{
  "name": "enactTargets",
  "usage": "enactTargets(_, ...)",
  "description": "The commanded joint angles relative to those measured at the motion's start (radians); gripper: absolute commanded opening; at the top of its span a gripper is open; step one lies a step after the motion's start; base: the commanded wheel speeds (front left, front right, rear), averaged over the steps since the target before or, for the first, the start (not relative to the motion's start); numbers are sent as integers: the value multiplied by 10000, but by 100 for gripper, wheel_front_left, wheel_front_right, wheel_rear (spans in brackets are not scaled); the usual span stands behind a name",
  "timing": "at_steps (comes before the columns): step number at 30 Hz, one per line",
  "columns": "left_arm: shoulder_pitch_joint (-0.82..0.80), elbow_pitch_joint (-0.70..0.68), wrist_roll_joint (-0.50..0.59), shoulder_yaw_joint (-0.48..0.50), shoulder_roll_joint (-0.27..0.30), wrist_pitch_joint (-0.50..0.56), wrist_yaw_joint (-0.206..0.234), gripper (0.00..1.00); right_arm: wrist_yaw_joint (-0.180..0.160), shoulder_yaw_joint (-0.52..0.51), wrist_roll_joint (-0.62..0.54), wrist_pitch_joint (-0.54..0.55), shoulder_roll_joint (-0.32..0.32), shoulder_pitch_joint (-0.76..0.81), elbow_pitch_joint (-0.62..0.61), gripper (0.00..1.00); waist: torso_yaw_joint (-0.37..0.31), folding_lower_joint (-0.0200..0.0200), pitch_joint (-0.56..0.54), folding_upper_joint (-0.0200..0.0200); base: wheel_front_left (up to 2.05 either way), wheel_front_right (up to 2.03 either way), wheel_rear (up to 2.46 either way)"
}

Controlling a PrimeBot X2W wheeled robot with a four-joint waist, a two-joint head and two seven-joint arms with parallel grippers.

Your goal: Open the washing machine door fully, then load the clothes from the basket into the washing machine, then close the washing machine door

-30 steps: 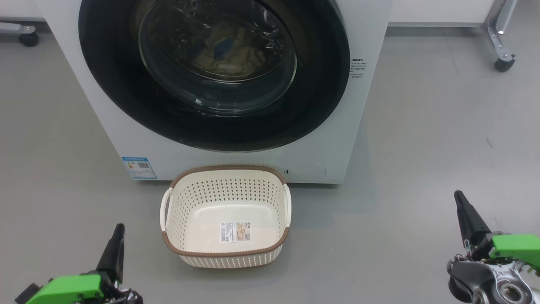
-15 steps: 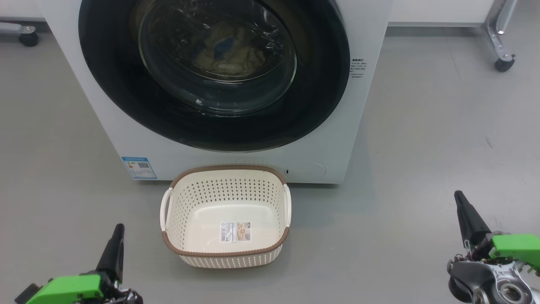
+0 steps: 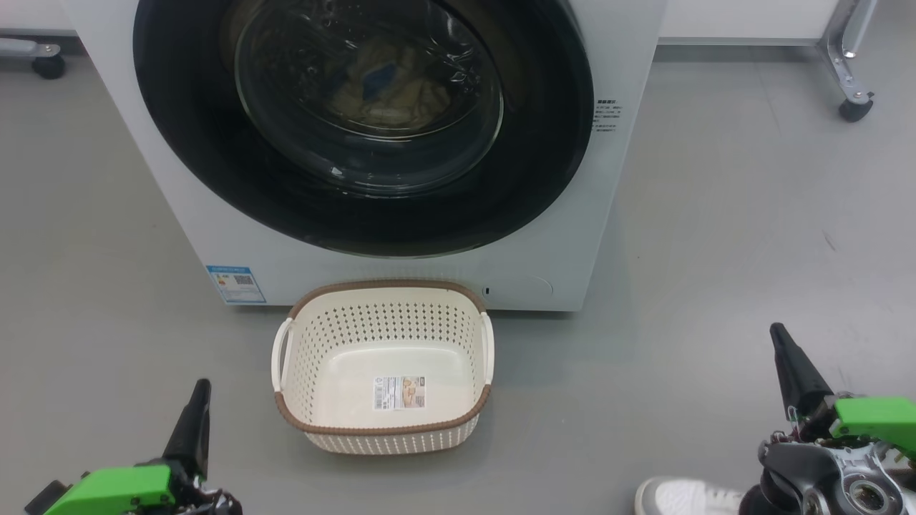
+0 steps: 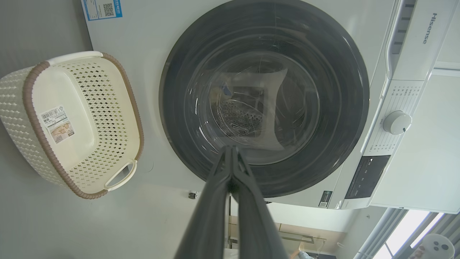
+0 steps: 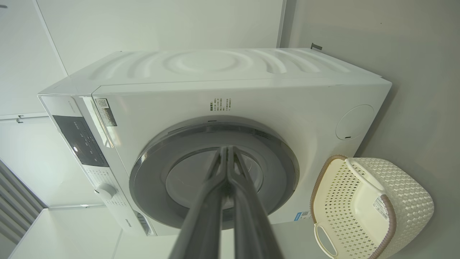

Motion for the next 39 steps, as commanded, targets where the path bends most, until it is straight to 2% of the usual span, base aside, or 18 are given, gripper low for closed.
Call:
enactTargets(1, -501, -286, -25, 374, 145, 70, -71, 0, -29, 151, -25, 36, -48, -548, -314, 0, 0, 0, 0, 0, 0, 0, 0)
enactTargets(39, -501, -286, -19, 381, 140, 76, -71, 0, -29, 134, -40, 50, -36, -550, -313, 0, 0, 0, 0, 0, 0, 0, 0)
